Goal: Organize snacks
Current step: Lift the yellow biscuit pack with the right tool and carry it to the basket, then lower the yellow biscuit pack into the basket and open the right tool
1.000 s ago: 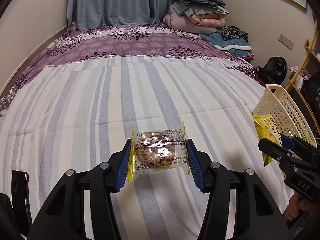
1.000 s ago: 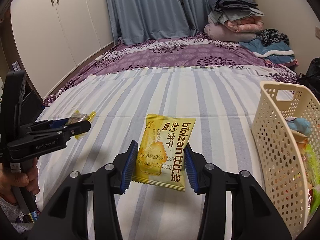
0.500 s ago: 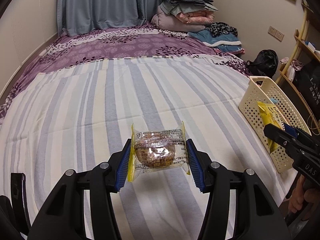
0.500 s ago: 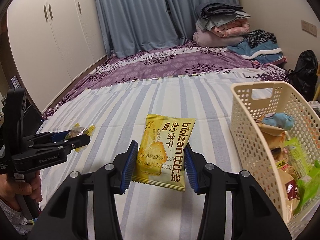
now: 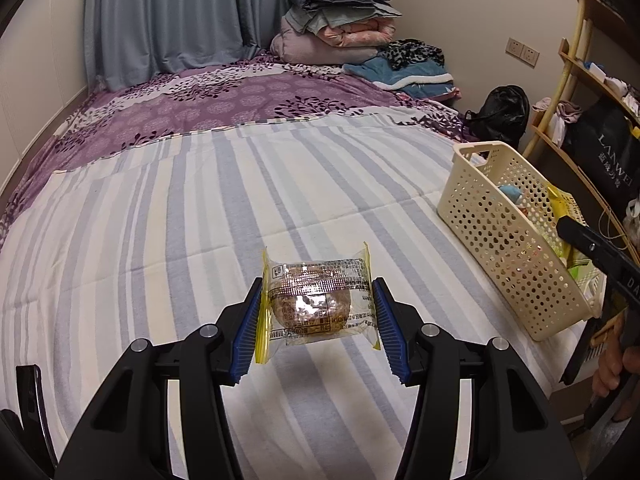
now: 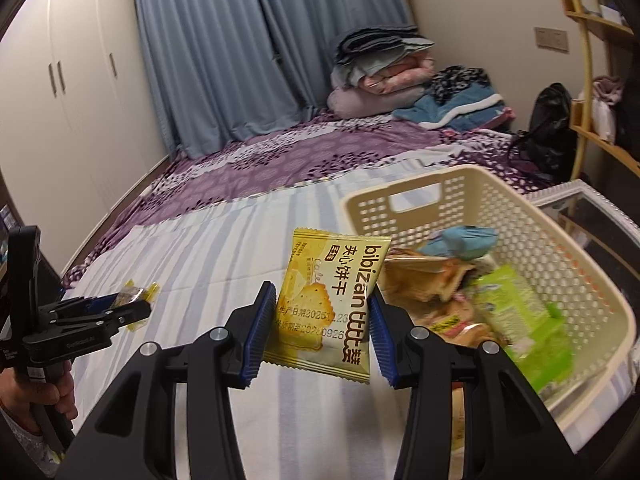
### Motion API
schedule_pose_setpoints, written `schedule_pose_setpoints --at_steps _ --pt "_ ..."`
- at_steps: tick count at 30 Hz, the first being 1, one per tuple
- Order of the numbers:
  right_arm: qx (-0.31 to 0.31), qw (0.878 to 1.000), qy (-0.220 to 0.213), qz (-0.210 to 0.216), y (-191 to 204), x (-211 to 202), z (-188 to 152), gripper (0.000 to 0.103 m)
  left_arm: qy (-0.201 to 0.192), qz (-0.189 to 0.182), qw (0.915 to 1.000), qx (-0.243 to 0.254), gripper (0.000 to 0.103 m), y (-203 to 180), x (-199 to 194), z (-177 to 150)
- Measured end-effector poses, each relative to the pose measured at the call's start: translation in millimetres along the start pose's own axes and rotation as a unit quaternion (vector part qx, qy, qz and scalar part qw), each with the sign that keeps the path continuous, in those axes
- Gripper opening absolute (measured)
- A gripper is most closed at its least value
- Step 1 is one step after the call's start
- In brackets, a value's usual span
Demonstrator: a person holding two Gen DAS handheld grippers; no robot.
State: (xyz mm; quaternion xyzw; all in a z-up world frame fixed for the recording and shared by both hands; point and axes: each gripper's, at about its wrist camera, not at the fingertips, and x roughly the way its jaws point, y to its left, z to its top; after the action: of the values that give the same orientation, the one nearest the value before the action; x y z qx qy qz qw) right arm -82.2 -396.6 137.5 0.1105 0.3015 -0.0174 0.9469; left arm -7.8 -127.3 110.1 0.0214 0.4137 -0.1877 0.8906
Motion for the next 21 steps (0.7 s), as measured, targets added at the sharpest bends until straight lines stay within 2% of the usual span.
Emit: schedule_pose_setpoints --at_steps 11,21 --pt "0.042 0.997 -0.004 -0.062 -58 -8 -6 0.045 0.001 -0.008 0.9999 0.014 0.054 -20 2 4" --pt "0.065 0.995 0.017 -0.079 -81 2 -15 0.046 0.005 -0.015 0.9995 0.029 0.054 -35 6 7"
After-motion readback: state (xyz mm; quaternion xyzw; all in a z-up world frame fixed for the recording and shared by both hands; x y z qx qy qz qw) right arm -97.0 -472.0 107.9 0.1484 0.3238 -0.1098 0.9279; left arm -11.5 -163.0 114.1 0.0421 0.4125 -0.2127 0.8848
